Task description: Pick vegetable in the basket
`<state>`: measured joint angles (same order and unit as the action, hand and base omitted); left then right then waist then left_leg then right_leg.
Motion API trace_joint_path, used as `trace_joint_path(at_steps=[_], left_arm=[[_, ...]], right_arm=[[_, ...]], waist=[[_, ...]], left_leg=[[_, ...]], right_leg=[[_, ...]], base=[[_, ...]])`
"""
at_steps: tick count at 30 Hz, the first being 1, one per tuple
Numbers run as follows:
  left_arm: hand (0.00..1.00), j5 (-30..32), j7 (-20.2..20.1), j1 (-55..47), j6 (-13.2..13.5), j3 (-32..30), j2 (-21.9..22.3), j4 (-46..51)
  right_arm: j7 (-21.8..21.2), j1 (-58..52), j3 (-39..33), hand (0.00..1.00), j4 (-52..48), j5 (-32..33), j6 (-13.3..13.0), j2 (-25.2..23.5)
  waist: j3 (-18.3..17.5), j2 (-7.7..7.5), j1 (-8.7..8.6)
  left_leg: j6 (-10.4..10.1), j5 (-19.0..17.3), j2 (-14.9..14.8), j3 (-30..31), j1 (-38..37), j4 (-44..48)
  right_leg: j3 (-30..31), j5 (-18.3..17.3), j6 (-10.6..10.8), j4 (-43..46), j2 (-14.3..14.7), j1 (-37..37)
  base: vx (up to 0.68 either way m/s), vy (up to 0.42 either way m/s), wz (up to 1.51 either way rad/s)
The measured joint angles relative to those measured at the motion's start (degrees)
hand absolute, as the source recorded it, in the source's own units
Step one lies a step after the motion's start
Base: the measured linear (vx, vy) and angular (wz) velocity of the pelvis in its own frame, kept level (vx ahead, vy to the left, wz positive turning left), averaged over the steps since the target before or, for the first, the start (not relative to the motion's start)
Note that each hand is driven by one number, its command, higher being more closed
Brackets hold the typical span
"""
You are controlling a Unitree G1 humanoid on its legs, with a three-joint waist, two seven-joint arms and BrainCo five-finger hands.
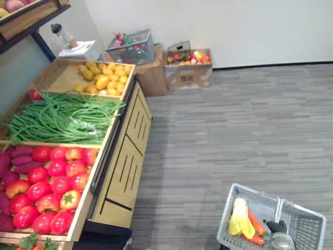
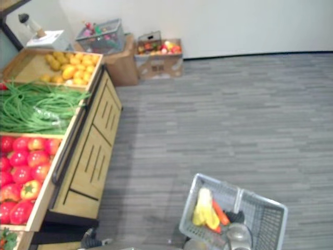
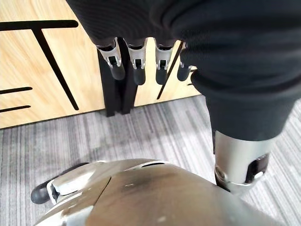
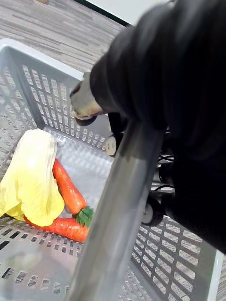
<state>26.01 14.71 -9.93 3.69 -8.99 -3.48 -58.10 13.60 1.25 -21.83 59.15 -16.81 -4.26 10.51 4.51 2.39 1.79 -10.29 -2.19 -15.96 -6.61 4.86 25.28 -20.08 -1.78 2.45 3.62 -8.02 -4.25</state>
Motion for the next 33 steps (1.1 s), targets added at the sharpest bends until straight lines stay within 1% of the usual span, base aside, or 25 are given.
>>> trace_joint_path(at_steps=[1,2,3,4,5,6,7,8,9,10,12,13,15,19,22,23,24,26,27,30,33], left_arm=[[0.00,-0.01,0.02,0.15,-0.03,-0.03,0.01,-0.01],[0.00,0.00,0.02,0.14,-0.12,-0.04,0.02,-0.06],[0.00,0.00,0.02,0.14,-0.15,-0.13,0.02,-0.08],[0.00,0.00,0.04,0.15,-0.21,-0.44,0.03,-0.09],[0.00,0.00,0.09,0.14,-0.30,-0.49,0.09,-0.12],[0.00,0.00,0.13,0.14,-0.44,-0.50,0.24,-0.15],[0.00,0.00,0.09,0.21,-0.56,-1.08,0.97,-0.37],[0.00,0.02,0.17,0.20,-0.60,-1.25,0.20,-0.45],[0.00,0.02,0.15,0.29,-0.56,-1.33,-0.13,-0.47],[0.00,0.03,0.16,0.57,-0.62,-1.53,-0.69,-0.68],[0.00,0.04,0.18,0.20,-0.76,-1.55,-0.99,-1.05],[0.00,0.17,0.17,0.16,-0.79,-1.46,-1.08,-1.17],[0.00,0.18,0.15,0.11,-0.79,-1.42,-1.22,-1.35],[0.00,0.52,0.05,0.11,-0.66,-1.41,-1.58,-1.36],[0.00,-1.65,-0.43,0.08,-0.44,-1.77,-1.59,-1.38],[0.00,-3.57,-0.85,0.07,-0.30,-2.30,-1.45,-1.37],[0.00,-4.16,-1.22,0.09,-0.10,-2.66,-1.35,-1.38],[0.00,-9.28,-1.73,-0.02,0.13,-3.65,-1.10,-1.55],[0.00,-10.21,-1.79,0.00,0.16,-4.25,-0.99,-1.79],[0.00,-14.02,-2.31,-0.11,0.25,-7.33,-0.65,-2.91],[0.00,-14.82,-2.72,-0.72,0.86,-8.40,-0.70,-2.92]], right_arm=[[0.01,0.08,-0.18,1.00,0.03,0.00,0.00,0.20],[0.01,0.26,-0.38,1.00,0.24,0.08,0.03,0.44],[0.01,0.29,-0.37,1.00,0.25,0.43,0.03,0.43],[0.01,0.36,-0.39,1.00,0.26,1.15,0.03,0.39],[0.02,0.35,-0.40,1.00,0.25,1.15,0.03,0.42],[0.02,0.32,-0.40,1.00,0.24,1.15,0.03,0.48],[0.06,0.18,-0.39,1.00,0.30,1.15,0.08,0.19],[0.04,0.00,-0.12,1.00,0.12,1.16,-0.06,-0.86],[0.05,-0.12,-0.16,1.00,0.09,1.14,-0.08,-1.28],[0.02,-0.26,-0.20,1.00,0.06,1.12,-0.06,-2.06],[-0.01,-0.89,-0.12,1.00,-0.21,1.11,-0.08,-2.85],[-0.03,-0.95,-0.11,1.00,-0.23,1.12,-0.14,-3.00],[-0.08,-0.92,-0.12,1.00,-0.20,1.10,-0.15,-3.00],[-0.09,-1.30,-0.17,1.00,0.25,1.25,-0.16,-2.65],[-0.39,-1.59,-1.27,1.00,0.80,2.99,-0.24,-2.61],[-0.46,-1.64,-2.69,1.00,1.35,4.50,-0.41,-2.74],[-0.47,-1.68,-3.54,1.00,1.79,5.07,-0.57,-2.79],[-1.16,-2.76,-7.50,1.00,2.58,9.68,-1.32,-3.35],[-1.34,-3.22,-8.36,1.00,2.60,10.44,-1.37,-3.60],[-1.78,-4.84,-12.12,1.00,4.39,10.73,-1.31,-4.09],[-1.68,-5.04,-14.30,1.00,5.02,10.77,-1.03,-4.97]], waist=[[0.00,0.00,-0.02],[0.01,0.00,-0.07],[0.00,0.00,-0.08],[0.01,0.00,-0.11],[-0.01,0.07,-0.10],[0.02,0.30,-0.07],[-0.25,1.02,0.02],[-0.52,-0.36,-0.18],[-0.29,-0.99,-0.22],[-0.14,-1.95,-0.12],[-0.56,-2.66,-0.10],[-0.63,-2.70,-0.15],[-0.66,-2.77,-0.05],[-0.92,-2.90,-0.13],[-1.03,-2.96,-0.15],[-1.37,-2.96,-0.18],[-1.49,-3.00,-0.18],[-1.82,-3.16,-0.21],[-1.97,-3.22,-0.23],[-3.61,-3.72,-0.84],[-4.06,-4.18,-1.61]], left_leg=[[-0.07,-1.57,0.85,0.62,0.23,-1.29],[0.05,-4.80,3.03,2.89,0.39,-6.77],[0.08,-5.20,3.61,3.29,0.36,-9.46],[0.31,-4.96,4.78,4.25,0.45,-14.48],[1.37,-3.77,5.85,4.17,0.86,-18.60],[1.88,-2.04,6.38,4.19,0.95,-20.39],[2.82,-1.72,6.95,3.21,0.73,-20.97],[3.33,-1.97,8.71,2.24,0.75,-21.03],[3.93,-2.32,9.44,1.80,0.68,-20.98],[4.42,-2.58,10.73,0.54,0.13,-21.13],[5.43,-3.23,11.97,-0.91,-0.80,-21.17],[5.90,-3.65,12.52,-1.69,-1.46,-21.27],[6.02,-4.48,12.77,-3.46,-2.45,-21.34],[5.64,-5.14,12.59,-4.19,-3.30,-21.62],[5.30,-5.38,11.97,-4.29,-4.04,-21.93],[5.25,-5.42,11.80,-4.36,-4.23,-22.12],[5.23,-5.43,11.73,-4.39,-4.33,-22.13],[5.22,-5.44,11.60,-4.45,-5.55,-22.25],[5.22,-5.44,11.56,-4.45,-5.92,-22.26],[5.17,-5.46,11.44,-4.26,-6.43,-22.76],[5.17,-5.46,11.43,-3.99,-6.80,-23.24]], right_leg=[[0.03,0.04,0.00,-0.23,-0.15,0.01],[0.23,0.12,0.13,-0.75,-0.40,0.16],[0.29,0.18,0.23,-0.83,-0.44,0.17],[0.44,0.36,0.59,-0.91,-0.65,0.16],[1.00,0.68,1.29,-1.02,-0.91,0.19],[1.32,0.88,1.85,-1.11,-0.97,0.26],[2.27,1.41,3.35,-1.83,-0.99,0.73],[3.19,1.98,4.23,-2.68,-2.41,0.77],[3.54,2.25,4.68,-2.91,-3.17,0.76],[4.42,2.59,5.19,-3.18,-4.37,0.79],[5.71,2.95,5.76,-3.70,-5.51,0.99],[6.62,3.07,5.96,-4.00,-5.93,1.25],[8.19,3.42,6.49,-4.75,-6.06,1.29],[9.44,3.43,6.49,-5.31,-5.33,1.27],[9.48,3.40,6.44,-5.44,-4.61,1.63],[9.47,3.38,6.41,-5.44,-4.40,1.69],[9.47,3.37,6.41,-5.43,-4.32,1.76],[9.43,3.07,5.90,-5.37,-4.15,2.85],[9.42,3.05,5.87,-5.37,-4.12,3.19],[9.26,2.91,5.66,-5.32,-3.97,3.52],[9.10,2.80,5.49,-5.32,-3.92,3.58]], base=[[0.11,0.020,0.02],[0.08,0.065,-0.02],[0.09,0.134,-0.09],[0.07,0.181,-0.18],[0.07,0.202,-0.23],[0.09,0.234,-0.32],[0.13,0.280,-0.26],[0.13,0.277,-0.23],[0.10,0.256,-0.17],[0.05,0.158,-0.18],[0.05,0.132,-0.30],[0.06,0.100,-0.38],[0.05,0.058,-0.39],[0.05,-0.005,-0.23],[0.06,-0.042,-0.09],[0.06,-0.044,-0.07],[0.05,-0.023,-0.04],[0.04,-0.016,-0.03],[0.03,-0.013,-0.02],[0.00,0.000,0.00],[-0.03,-0.009,-0.01]])
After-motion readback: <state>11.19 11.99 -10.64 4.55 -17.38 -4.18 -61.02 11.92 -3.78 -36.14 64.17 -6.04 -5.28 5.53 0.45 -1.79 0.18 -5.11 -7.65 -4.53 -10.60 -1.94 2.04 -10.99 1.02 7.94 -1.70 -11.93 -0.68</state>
